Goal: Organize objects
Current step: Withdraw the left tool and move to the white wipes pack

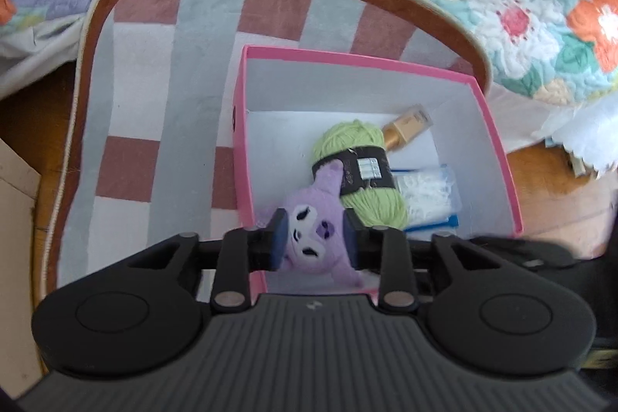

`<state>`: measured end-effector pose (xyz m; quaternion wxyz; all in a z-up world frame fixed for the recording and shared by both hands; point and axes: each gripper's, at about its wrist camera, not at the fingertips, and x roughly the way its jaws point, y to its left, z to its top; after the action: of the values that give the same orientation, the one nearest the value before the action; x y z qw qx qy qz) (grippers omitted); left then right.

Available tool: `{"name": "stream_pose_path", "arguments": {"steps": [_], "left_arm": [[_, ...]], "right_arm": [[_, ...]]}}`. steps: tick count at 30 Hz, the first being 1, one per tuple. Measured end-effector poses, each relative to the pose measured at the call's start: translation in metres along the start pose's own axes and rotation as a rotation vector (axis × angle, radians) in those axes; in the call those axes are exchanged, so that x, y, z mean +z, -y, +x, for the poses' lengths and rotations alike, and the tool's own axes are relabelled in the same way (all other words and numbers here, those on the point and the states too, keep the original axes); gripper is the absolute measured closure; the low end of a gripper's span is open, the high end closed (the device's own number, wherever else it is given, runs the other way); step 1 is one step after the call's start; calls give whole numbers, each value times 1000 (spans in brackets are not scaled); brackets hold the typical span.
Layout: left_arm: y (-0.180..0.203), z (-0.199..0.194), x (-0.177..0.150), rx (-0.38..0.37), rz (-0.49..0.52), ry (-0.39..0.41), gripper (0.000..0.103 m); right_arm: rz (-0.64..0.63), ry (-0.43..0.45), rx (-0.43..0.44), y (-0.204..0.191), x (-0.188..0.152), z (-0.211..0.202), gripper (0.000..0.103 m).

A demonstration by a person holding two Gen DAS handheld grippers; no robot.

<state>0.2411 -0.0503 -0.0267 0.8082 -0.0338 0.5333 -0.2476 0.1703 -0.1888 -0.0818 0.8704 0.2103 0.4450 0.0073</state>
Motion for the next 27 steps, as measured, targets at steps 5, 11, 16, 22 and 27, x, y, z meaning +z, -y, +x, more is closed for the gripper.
{"name": "stream_pose_path", "arguments": {"steps": [5, 11, 16, 22, 27], "left_arm": [[17, -38, -6, -42, 54, 15, 53], [42, -74, -31, -53, 161, 12, 38], [63, -83, -66, -68, 283, -32, 25], [71, -78, -103, -81, 312, -45, 15], [58, -57, -117, -61, 234, -29, 15]], "right_arm": [[-118, 0, -22, -4, -2, -74, 71], [-150, -5, 35, -4, -21, -145, 47], [-226, 29, 96, -8, -50, -182, 29], [-246, 66, 148, 2, -90, -192, 15], [-247, 56, 127, 10, -111, -170, 15]]}}
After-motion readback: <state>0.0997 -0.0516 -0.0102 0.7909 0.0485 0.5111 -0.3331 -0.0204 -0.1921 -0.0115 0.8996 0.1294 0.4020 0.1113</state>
